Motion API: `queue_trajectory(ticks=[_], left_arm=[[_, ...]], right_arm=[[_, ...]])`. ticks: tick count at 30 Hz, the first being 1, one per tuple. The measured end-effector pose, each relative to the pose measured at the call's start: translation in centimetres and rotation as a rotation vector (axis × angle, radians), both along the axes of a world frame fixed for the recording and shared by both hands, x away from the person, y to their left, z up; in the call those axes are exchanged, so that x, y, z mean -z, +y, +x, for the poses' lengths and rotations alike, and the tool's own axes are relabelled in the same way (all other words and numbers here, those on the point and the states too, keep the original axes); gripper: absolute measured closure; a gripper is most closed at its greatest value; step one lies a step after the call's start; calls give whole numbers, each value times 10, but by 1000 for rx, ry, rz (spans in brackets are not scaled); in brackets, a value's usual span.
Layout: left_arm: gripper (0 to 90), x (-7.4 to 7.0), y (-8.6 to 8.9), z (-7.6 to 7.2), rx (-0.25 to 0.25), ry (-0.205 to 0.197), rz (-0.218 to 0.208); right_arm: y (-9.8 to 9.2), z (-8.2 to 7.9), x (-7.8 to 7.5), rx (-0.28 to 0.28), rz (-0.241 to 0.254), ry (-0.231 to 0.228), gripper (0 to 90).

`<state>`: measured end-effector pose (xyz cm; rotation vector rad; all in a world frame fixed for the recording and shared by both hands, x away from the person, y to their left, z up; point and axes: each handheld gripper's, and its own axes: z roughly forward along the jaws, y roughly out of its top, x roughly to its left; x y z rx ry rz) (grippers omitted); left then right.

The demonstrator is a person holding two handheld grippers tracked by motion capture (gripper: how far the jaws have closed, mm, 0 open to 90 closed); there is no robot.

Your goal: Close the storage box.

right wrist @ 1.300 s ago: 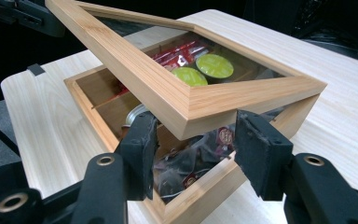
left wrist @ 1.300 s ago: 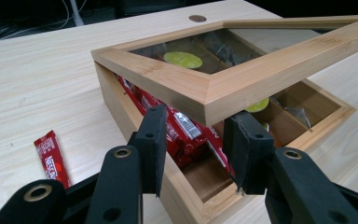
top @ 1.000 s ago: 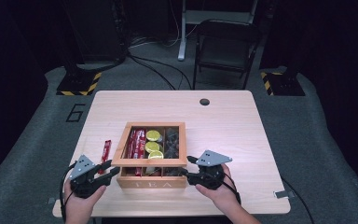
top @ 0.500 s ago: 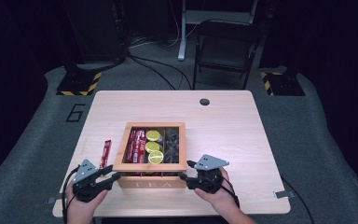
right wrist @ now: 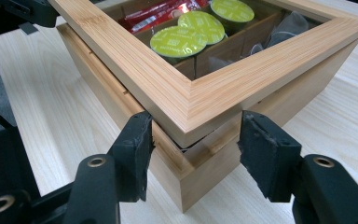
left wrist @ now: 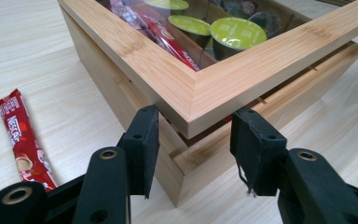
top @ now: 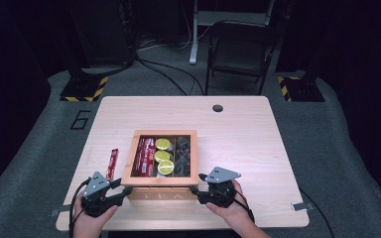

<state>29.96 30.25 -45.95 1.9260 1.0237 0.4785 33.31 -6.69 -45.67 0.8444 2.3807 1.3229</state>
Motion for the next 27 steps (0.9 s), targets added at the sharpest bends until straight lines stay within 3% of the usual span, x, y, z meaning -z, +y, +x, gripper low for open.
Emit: queue_trajectory(ticks=[27], left_arm=[[395,9,-6,3,7,36,37]], right_arm=[[5,3,11,-4,-40,44,411]])
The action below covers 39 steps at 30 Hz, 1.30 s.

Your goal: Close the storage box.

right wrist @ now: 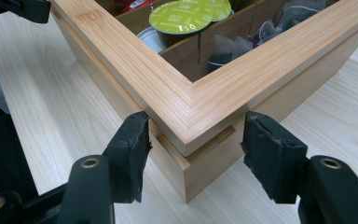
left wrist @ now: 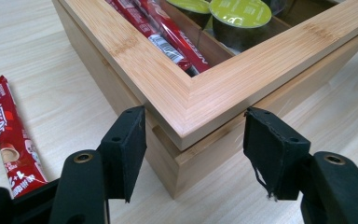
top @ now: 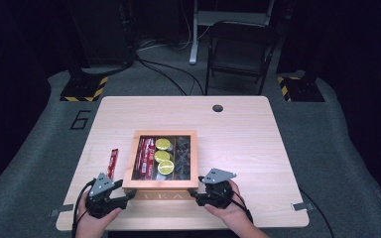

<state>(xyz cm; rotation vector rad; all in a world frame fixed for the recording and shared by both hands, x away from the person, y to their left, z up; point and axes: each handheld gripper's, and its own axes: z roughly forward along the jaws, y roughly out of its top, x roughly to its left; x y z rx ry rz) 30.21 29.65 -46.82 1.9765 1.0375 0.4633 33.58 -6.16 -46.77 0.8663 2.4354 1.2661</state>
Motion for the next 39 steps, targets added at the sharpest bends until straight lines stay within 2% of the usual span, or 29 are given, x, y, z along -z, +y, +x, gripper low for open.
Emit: queue_trajectory(ticks=[7,10,14,15,21,31,39], left_arm=[[385,0,1,0,-1,5,-13],[360,-2,3,0,-6,-6,-47],[350,1,3,1,-10,12,-40],[346,1,3,2,-13,19,-45],[338,1,4,2,-14,18,-51],[341,-10,6,2,-17,-20,-85],[345,-16,9,6,-25,-38,-95]], right_arm=[[1,-1,1,10,1,6,409],[2,0,3,9,-21,19,364],[1,-1,-2,14,18,4,369],[0,-1,-2,1,20,0,368],[1,-2,-2,9,17,-1,361],[-4,-1,-12,21,45,-34,360],[-19,0,-23,65,77,-53,360]])
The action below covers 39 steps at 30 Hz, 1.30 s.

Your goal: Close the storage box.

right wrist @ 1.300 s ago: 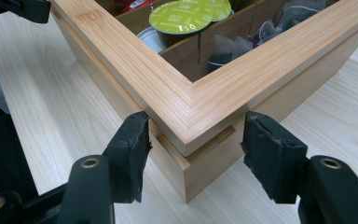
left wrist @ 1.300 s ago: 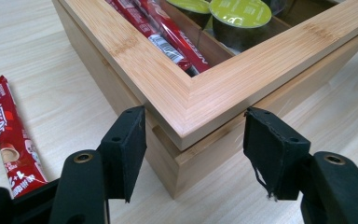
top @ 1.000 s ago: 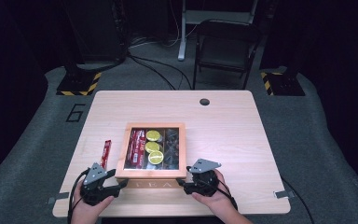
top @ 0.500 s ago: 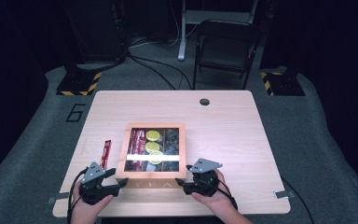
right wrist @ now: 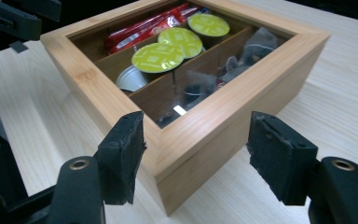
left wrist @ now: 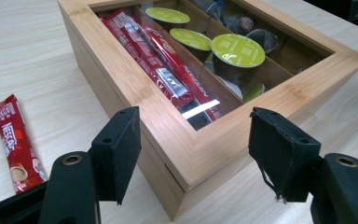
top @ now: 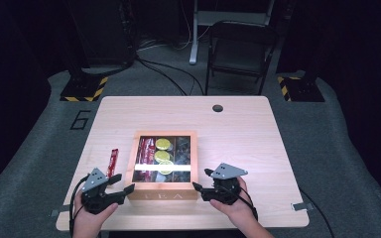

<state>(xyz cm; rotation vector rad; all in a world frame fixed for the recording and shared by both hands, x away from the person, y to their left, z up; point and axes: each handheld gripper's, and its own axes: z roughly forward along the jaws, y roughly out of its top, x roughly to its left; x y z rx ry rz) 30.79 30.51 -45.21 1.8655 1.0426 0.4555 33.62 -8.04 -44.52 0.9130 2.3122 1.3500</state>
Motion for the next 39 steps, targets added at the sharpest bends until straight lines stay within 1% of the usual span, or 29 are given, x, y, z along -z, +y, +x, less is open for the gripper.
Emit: queue_trajectory(ticks=[3,5,6,9,12,13,15,17,19,20,21,22,26,29,30,31,32,33,34,35,36,39], left_arm=[[345,-3,4,2,-7,-6,-5],[345,-4,7,3,-18,-10,-12],[346,-4,8,4,-28,-16,-22],[346,-5,13,6,-41,-16,-30],[346,-6,18,8,-62,-22,-40],[346,-6,20,8,-65,-19,-39],[346,-6,23,9,-78,-23,-43],[345,-5,25,10,-88,-23,-50],[346,-5,27,11,-95,-24,-44],[346,-5,28,12,-92,-13,-43],[346,-4,29,12,-99,-15,-41],[346,-4,30,13,-102,-14,-42],[346,-2,35,15,-118,-8,-45],[346,0,38,16,-130,-9,-57],[346,0,39,16,-129,-5,-54],[346,0,40,17,-134,-3,-55],[345,1,40,17,-141,-12,-58],[345,2,42,18,-141,-5,-49],[346,3,42,18,-147,-6,-52],[346,3,44,19,-144,1,-45],[346,5,44,19,-156,-7,-53],[347,7,48,21,-162,8,-51]], right_arm=[[-6,2,-2,14,11,-7,360],[-10,2,-4,30,15,-7,360],[-11,2,-5,37,19,-7,360],[-16,4,-6,55,31,-10,360],[-22,5,-8,68,31,-17,360],[-23,6,-8,70,35,-19,360],[-27,7,-9,91,35,-16,360],[-30,8,-10,93,41,-17,360],[-33,9,-10,105,42,-17,360],[-34,10,-10,113,43,-14,360],[-36,11,-10,114,43,-20,360],[-37,11,-10,120,44,-12,360],[-43,13,-9,140,50,-9,361],[-47,15,-9,154,52,-15,361],[-48,16,-8,161,55,-10,361],[-49,16,-8,161,48,-16,362],[-50,17,-8,172,53,-12,362],[-51,18,-7,171,51,-12,363],[-52,19,-5,178,49,-14,364],[-53,20,-4,183,46,-13,365],[-54,21,-3,189,47,-6,365],[-56,24,0,202,49,8,364]])
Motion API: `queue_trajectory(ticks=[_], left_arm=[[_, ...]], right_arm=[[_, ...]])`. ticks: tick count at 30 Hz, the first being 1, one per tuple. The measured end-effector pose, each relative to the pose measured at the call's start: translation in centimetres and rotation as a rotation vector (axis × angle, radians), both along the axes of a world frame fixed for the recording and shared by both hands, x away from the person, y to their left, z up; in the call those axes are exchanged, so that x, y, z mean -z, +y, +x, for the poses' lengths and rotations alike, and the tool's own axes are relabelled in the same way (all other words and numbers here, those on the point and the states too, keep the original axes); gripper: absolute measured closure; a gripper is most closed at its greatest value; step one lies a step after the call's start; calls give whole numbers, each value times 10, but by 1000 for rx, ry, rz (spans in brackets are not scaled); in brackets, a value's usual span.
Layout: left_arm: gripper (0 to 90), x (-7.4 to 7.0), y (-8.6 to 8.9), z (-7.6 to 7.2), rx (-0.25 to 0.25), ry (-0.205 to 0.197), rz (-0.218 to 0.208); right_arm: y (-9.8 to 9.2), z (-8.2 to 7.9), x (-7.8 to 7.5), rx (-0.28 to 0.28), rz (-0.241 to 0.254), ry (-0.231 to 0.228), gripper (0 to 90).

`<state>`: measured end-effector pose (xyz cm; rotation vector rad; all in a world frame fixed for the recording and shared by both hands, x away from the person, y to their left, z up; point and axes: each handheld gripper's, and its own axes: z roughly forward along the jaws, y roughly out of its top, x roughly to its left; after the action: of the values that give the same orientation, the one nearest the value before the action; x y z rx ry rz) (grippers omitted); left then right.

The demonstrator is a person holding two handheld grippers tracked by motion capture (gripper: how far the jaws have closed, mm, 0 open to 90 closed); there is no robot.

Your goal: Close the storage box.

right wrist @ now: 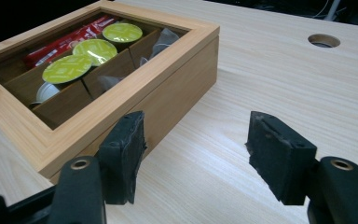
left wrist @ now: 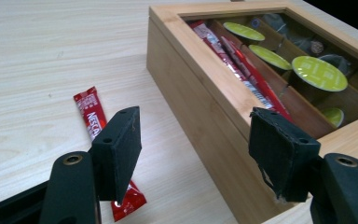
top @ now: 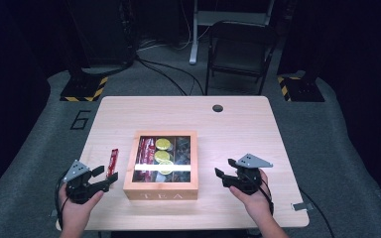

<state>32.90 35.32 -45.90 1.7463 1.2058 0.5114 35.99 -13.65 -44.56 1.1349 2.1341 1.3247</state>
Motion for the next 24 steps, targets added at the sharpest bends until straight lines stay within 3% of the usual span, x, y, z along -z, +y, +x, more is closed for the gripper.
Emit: queue_trajectory(ticks=[5,14,20,24], left_arm=[[347,4,4,3,-19,13,-9],[348,11,7,8,-39,35,23],[348,13,5,12,-46,27,49],[348,13,8,14,-76,40,70]], right_arm=[[-5,4,6,17,-4,11,365],[-5,6,11,23,-18,15,365],[-4,4,13,28,-29,19,365],[-1,-1,9,11,-37,-9,365]])
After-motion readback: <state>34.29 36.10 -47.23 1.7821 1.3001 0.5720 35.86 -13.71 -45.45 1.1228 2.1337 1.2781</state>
